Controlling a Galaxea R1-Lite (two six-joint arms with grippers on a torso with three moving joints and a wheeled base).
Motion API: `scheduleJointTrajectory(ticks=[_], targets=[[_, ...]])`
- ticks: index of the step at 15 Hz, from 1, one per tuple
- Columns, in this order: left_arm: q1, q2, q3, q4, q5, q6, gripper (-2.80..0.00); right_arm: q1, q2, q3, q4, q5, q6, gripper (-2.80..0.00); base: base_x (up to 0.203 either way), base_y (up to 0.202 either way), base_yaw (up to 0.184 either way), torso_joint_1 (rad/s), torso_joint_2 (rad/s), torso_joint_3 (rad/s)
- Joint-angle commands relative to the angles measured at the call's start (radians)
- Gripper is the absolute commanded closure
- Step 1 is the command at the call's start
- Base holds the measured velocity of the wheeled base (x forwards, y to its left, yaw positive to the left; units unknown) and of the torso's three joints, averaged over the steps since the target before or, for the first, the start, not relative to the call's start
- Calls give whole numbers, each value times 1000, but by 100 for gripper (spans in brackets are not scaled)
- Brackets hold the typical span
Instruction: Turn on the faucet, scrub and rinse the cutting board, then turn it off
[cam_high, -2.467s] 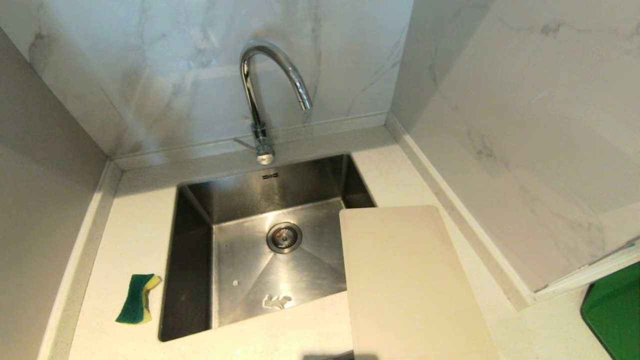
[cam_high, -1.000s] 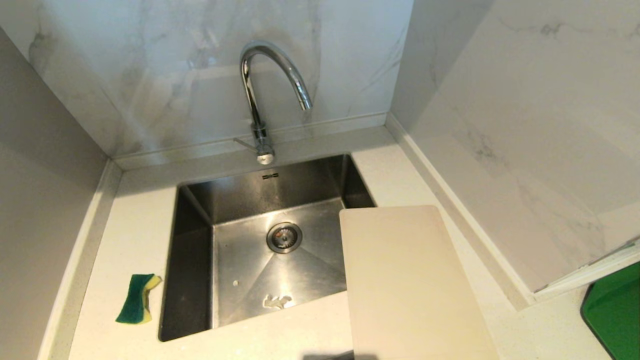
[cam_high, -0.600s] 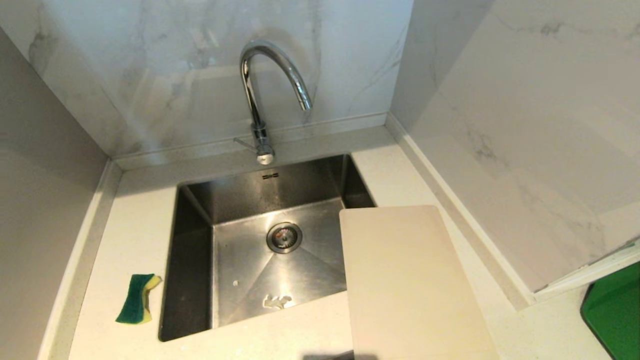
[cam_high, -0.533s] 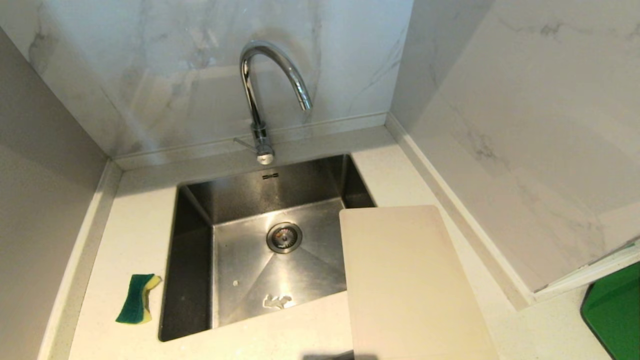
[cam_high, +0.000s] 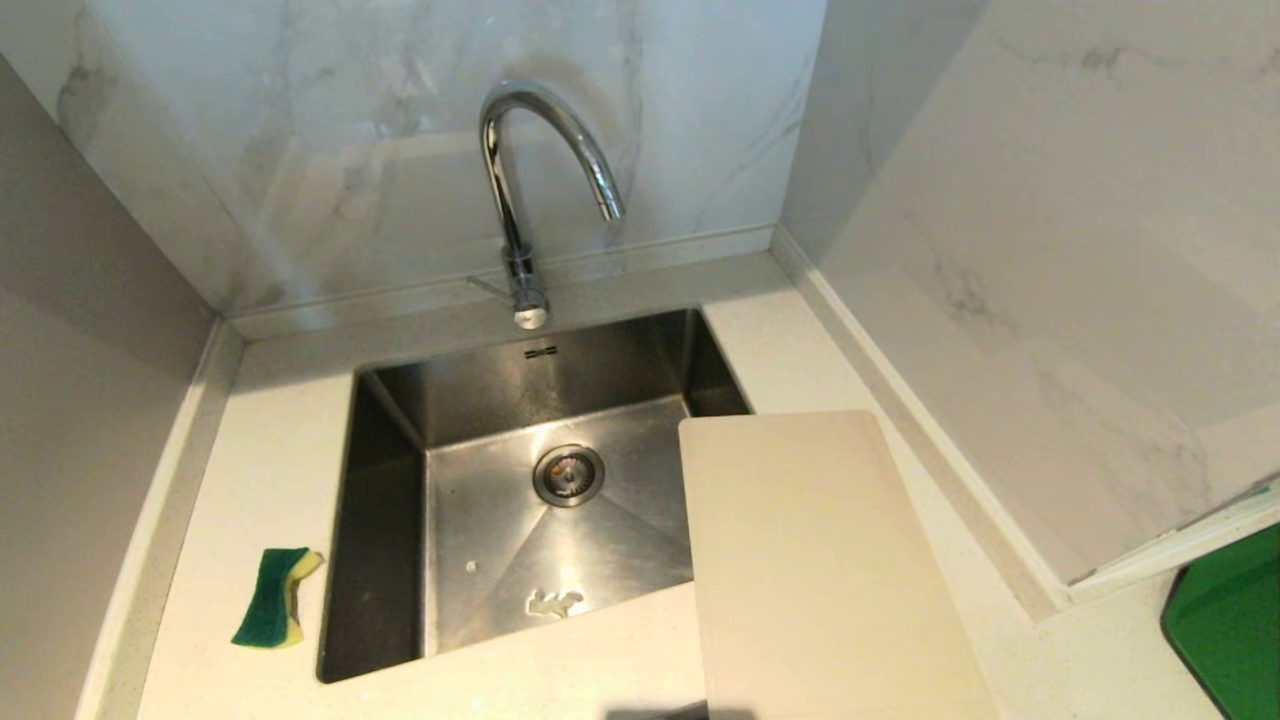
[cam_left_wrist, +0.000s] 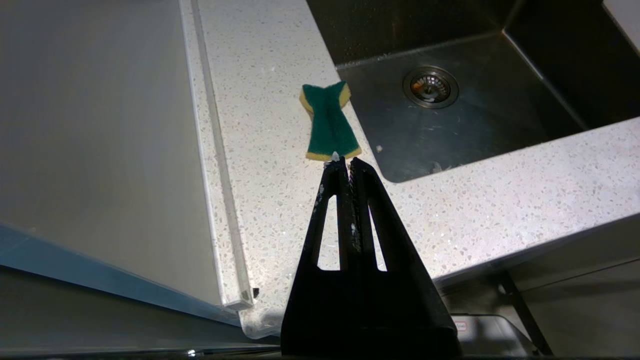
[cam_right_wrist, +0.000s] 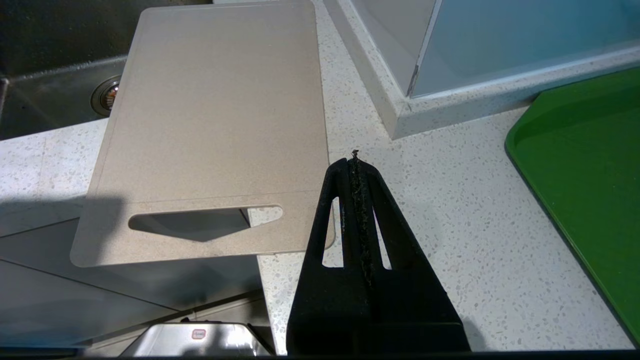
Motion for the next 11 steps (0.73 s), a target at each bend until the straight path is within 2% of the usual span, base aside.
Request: scheduleJointTrajectory(ticks=[1, 11], targets=[[0, 2, 3, 0, 0, 0, 0, 0, 2, 2, 0, 0, 0, 0, 0, 0, 0, 0, 0, 0], [0, 0, 3, 0, 0, 0, 0, 0, 2, 2, 0, 0, 0, 0, 0, 0, 0, 0, 0, 0]])
